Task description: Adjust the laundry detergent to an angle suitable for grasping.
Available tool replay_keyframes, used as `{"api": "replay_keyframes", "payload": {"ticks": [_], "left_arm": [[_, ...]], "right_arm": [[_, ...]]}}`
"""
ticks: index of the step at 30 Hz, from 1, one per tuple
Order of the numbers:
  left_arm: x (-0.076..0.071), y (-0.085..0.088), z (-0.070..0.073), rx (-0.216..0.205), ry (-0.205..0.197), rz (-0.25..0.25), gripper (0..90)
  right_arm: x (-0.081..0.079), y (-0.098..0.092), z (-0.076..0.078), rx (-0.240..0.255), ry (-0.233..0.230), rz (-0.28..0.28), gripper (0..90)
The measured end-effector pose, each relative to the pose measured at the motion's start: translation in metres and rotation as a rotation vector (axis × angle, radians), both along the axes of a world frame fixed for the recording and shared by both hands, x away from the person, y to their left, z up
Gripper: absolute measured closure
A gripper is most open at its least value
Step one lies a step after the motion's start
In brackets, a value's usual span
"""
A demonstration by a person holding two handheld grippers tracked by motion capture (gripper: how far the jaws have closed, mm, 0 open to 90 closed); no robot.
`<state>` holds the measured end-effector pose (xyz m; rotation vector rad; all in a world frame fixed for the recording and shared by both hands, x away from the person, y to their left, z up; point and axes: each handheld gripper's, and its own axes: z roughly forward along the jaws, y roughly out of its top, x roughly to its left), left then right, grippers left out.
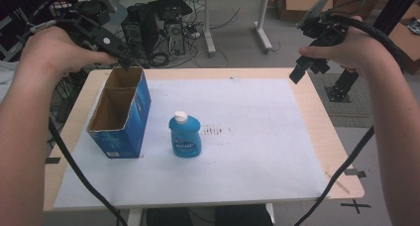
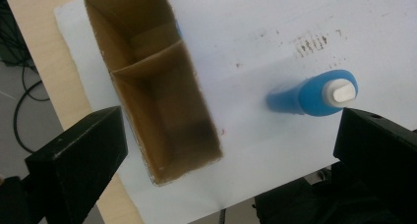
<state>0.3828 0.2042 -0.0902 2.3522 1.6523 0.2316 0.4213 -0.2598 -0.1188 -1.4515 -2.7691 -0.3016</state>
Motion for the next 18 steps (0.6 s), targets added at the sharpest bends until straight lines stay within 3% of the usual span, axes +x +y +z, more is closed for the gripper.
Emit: {"api": "replay_keyframes", "payload": {"ticks": [18], "left_arm": [[-0.0020,0.0002,0.0004,-0.003,-0.020,-0.014,0.1]], "right_arm": [[0.0023,-0.0083,-0.0094,0.017,0.008,-0.010,16.8]]}}
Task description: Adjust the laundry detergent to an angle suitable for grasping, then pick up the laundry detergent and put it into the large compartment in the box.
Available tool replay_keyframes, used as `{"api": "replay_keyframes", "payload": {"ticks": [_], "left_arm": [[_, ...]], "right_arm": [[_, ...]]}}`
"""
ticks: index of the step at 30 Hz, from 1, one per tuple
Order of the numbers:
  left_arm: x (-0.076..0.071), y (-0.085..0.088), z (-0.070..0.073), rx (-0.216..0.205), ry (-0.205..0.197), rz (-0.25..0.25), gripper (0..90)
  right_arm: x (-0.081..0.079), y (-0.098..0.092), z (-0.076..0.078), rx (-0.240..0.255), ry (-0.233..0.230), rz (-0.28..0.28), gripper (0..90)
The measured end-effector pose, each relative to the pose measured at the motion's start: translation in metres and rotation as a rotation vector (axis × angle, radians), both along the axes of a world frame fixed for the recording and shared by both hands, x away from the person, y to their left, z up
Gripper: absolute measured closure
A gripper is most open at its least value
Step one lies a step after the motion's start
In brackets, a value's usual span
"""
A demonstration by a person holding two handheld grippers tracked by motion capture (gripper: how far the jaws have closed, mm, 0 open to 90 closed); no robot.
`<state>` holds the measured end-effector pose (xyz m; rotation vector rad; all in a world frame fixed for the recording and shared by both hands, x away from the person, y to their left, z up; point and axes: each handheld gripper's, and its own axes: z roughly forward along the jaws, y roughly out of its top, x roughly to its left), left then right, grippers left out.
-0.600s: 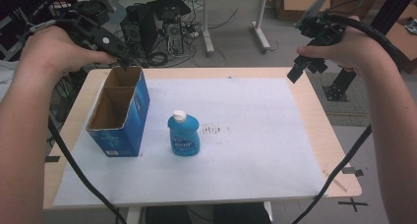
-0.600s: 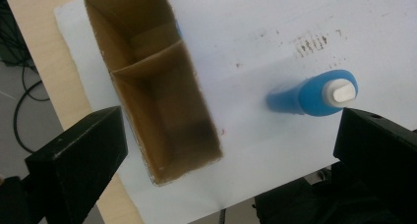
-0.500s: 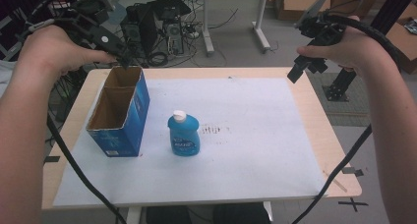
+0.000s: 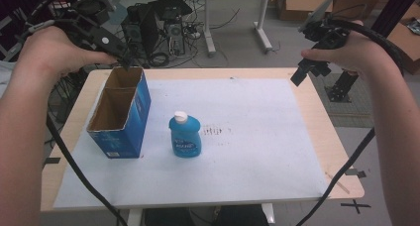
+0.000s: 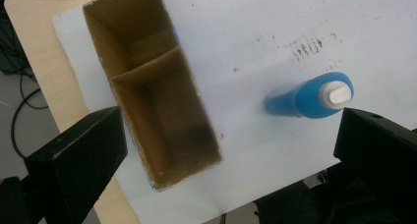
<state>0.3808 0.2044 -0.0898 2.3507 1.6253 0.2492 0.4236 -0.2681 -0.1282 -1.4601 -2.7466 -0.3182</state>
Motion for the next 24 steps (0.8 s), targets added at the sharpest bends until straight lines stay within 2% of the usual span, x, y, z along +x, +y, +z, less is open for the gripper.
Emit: {"api": "replay_keyframes", "payload": {"ticks": [17,24], "left_arm": [[-0.0031,0.0015,-0.0021,0.012,0.004,-0.009,0.1],[-0.0009,-0.0023,-0.0021,0.007,-0.011,-0.070,0.2]], "right_arm": [[-0.0020,-0.0012,0.0011,0.013,-0.015,0.012,16.8],[-0.0011,0.0001,-0.0002,0.019,-0.014,0.023,16.8]]}}
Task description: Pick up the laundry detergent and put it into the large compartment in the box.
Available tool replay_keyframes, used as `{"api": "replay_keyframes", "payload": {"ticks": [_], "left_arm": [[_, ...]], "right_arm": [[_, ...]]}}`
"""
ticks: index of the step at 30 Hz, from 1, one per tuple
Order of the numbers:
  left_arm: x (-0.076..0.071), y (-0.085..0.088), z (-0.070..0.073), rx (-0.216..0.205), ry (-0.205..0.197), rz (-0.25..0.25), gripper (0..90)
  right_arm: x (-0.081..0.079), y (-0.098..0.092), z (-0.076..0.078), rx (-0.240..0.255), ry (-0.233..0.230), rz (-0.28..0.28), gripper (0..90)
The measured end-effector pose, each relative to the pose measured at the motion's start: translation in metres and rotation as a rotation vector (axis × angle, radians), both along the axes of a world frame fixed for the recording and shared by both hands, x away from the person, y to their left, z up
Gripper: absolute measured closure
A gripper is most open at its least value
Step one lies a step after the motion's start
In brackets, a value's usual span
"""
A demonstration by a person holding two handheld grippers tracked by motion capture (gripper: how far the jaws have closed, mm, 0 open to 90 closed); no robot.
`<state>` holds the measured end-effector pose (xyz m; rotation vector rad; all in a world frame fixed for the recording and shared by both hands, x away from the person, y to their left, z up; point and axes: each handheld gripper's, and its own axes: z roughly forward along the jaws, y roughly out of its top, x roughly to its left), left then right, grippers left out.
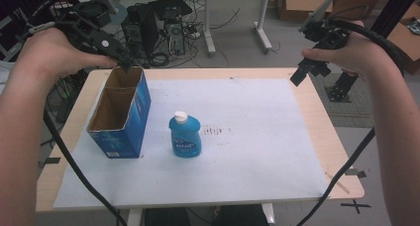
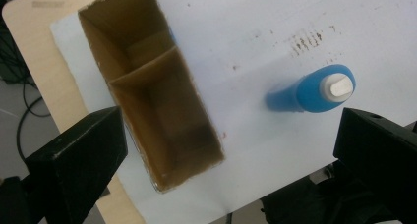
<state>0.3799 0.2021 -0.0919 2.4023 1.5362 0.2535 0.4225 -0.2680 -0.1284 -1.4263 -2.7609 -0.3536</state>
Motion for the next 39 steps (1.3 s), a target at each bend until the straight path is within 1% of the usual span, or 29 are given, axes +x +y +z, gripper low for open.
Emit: {"api": "replay_keyframes", "payload": {"ticks": [3,10,17,18,20,21,22,24,25,27,28,29,30,34,35,36,39], "left_arm": [[0.001,-0.005,0.000,0.000,-0.021,-0.059,0.2],[0.003,-0.021,-0.007,0.009,-0.023,-0.198,0.2],[0.005,-0.043,-0.018,0.030,-0.024,-0.295,0.1],[0.005,-0.046,-0.020,0.036,-0.025,-0.307,0.1],[0.006,-0.051,-0.022,0.064,-0.017,-0.344,0.1],[0.006,-0.051,-0.022,0.064,-0.017,-0.344,0.1],[0.007,-0.055,-0.024,0.069,-0.020,-0.370,0.1],[0.007,-0.060,-0.026,0.071,-0.026,-0.396,0.2],[0.008,-0.064,-0.028,0.075,-0.029,-0.418,0.1],[0.008,-0.069,-0.031,0.088,-0.038,-0.444,0.1],[0.008,-0.072,-0.033,0.088,-0.039,-0.457,0.1],[0.008,-0.072,-0.033,0.088,-0.039,-0.457,0.1],[0.008,-0.077,-0.038,0.092,-0.044,-0.483,0.1],[0.009,-0.084,-0.048,0.108,-0.027,-0.517,0.1],[0.009,-0.084,-0.048,0.108,-0.027,-0.517,0.1],[0.009,-0.086,-0.053,0.107,-0.024,-0.540,0.1],[0.008,-0.090,-0.060,0.110,-0.024,-0.568,0.1]], "right_arm": [[0.000,-0.001,0.000,0.000,-0.003,0.006,16.8],[0.000,-0.006,-0.004,0.013,-0.002,-0.001,16.8],[-0.001,-0.015,-0.007,0.020,-0.001,-0.020,16.8],[-0.001,-0.016,-0.007,0.019,0.000,-0.022,16.8],[-0.002,-0.019,-0.008,0.022,-0.003,-0.027,16.8],[-0.002,-0.020,-0.008,0.022,-0.004,-0.026,16.8],[-0.002,-0.021,-0.009,0.023,-0.004,-0.027,16.8],[-0.003,-0.023,-0.009,0.026,-0.002,-0.033,16.8],[-0.003,-0.024,-0.010,0.027,-0.001,-0.034,16.8],[-0.003,-0.026,-0.011,0.026,-0.001,-0.028,16.8],[-0.004,-0.026,-0.011,0.027,-0.002,-0.028,16.8],[-0.004,-0.027,-0.012,0.028,-0.001,-0.029,16.8],[-0.004,-0.028,-0.013,0.031,0.001,-0.032,16.8],[-0.004,-0.031,-0.015,0.029,0.006,-0.034,16.8],[-0.004,-0.031,-0.016,0.031,0.005,-0.037,16.8],[-0.004,-0.032,-0.016,0.030,0.005,-0.032,16.8],[-0.005,-0.033,-0.018,0.033,0.009,-0.038,16.8]]}}
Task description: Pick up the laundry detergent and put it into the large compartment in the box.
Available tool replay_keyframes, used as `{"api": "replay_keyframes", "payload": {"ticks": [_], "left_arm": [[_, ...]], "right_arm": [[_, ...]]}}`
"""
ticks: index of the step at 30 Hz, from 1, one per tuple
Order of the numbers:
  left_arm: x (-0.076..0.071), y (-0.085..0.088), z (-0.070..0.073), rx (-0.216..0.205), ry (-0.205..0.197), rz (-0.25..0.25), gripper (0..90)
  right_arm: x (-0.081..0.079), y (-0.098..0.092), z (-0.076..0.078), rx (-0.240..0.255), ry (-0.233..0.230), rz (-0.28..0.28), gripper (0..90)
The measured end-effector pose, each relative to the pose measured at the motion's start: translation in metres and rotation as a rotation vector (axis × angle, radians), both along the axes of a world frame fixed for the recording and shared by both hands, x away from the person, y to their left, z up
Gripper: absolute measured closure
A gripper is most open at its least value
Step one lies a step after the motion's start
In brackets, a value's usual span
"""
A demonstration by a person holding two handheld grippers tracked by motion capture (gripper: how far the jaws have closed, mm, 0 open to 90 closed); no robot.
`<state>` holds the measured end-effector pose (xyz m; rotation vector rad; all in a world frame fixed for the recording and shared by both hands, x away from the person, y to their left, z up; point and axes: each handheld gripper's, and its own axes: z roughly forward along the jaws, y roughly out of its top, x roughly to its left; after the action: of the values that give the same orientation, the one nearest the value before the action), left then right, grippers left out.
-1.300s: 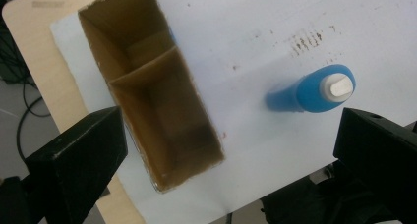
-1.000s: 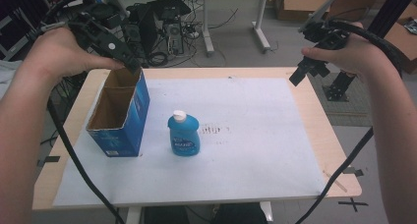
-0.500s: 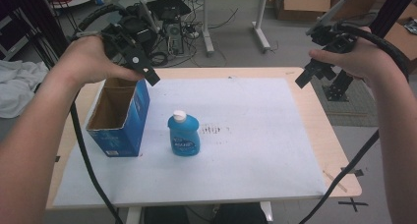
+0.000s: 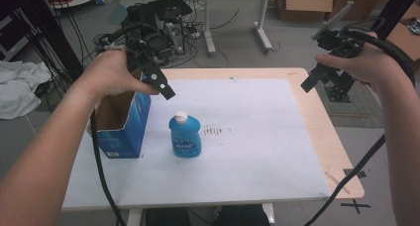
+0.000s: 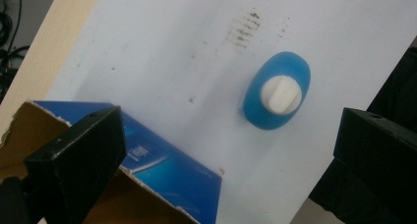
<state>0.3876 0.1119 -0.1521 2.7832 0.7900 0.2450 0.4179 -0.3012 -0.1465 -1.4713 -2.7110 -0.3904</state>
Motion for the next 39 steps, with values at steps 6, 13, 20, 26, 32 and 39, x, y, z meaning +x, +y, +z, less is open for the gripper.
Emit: {"api": "replay_keyframes", "payload": {"ticks": [6,13,20,26,32,39], "left_arm": [[-0.005,-0.009,-0.015,0.015,-0.001,-0.059,0.1],[-0.009,-0.017,-0.032,0.018,-0.001,-0.098,0.1],[-0.010,-0.023,-0.049,0.028,0.012,-0.124,0.1],[-0.012,-0.029,-0.063,0.051,0.020,-0.161,0.1],[-0.015,-0.034,-0.075,0.062,0.024,-0.189,0.1],[-0.015,-0.037,-0.088,0.070,0.034,-0.209,0.1]], "right_arm": [[0.001,-0.001,-0.005,0.003,0.008,0.004,16.8],[0.003,0.002,-0.009,0.002,0.010,0.012,16.8],[0.002,0.004,-0.011,0.008,0.013,0.016,16.8],[0.001,0.004,-0.011,0.011,0.012,0.016,16.8],[0.000,0.003,-0.012,0.012,0.014,0.017,16.8],[0.000,0.003,-0.014,0.012,0.012,0.023,16.8]]}}
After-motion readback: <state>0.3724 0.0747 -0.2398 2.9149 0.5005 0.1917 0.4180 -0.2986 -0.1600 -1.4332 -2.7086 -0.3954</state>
